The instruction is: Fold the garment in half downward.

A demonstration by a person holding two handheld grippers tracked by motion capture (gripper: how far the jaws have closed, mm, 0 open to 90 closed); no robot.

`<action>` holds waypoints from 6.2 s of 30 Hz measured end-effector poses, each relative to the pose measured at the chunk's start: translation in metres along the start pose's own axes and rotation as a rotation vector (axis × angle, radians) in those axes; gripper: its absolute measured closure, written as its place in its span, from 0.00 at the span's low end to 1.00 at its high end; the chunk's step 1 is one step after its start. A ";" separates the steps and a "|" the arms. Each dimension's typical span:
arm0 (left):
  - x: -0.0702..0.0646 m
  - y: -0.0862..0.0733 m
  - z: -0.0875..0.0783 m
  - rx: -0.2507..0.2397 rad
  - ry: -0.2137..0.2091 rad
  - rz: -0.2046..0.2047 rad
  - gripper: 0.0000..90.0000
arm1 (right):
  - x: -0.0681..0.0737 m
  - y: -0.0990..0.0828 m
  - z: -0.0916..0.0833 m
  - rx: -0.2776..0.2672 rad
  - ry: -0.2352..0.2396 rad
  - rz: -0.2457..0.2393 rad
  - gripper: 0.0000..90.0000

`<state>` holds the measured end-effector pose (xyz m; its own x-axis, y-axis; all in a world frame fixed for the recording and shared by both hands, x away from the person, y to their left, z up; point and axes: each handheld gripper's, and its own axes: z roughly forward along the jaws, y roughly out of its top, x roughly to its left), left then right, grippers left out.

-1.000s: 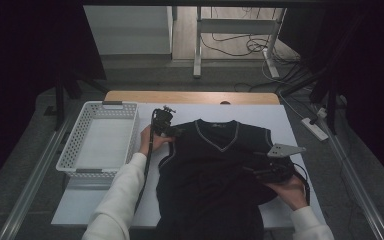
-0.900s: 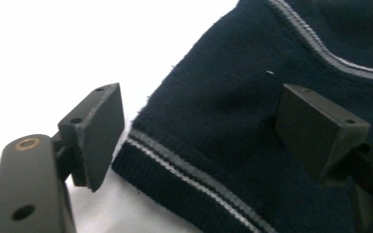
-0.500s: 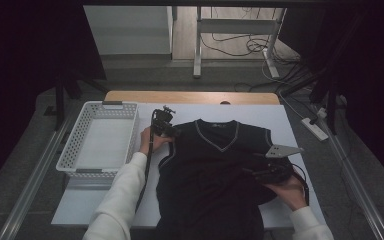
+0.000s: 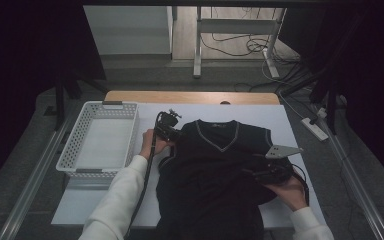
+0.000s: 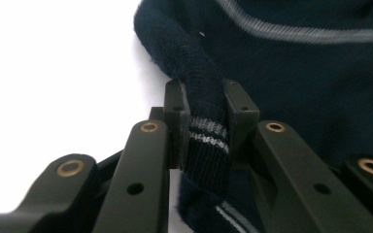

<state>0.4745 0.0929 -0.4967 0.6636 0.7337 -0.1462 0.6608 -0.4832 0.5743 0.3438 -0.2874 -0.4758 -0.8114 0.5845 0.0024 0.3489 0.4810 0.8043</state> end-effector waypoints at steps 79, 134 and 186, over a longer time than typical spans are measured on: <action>0.011 0.003 -0.054 -0.112 -0.058 -0.013 0.83 | -0.165 0.019 0.074 0.211 -0.238 0.262 0.27; 0.050 0.046 -0.143 -0.307 0.142 -0.055 0.84 | -0.155 0.146 -0.016 -0.091 -0.395 0.172 0.88; 0.003 -0.037 -0.109 -0.176 -0.085 0.015 0.84 | -0.090 0.046 -0.013 -0.036 -0.144 0.193 0.88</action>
<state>0.4143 0.1650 -0.4305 0.7054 0.6800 -0.1999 0.5840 -0.3977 0.7077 0.4269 -0.3262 -0.4315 -0.6554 0.7515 0.0758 0.4720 0.3291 0.8179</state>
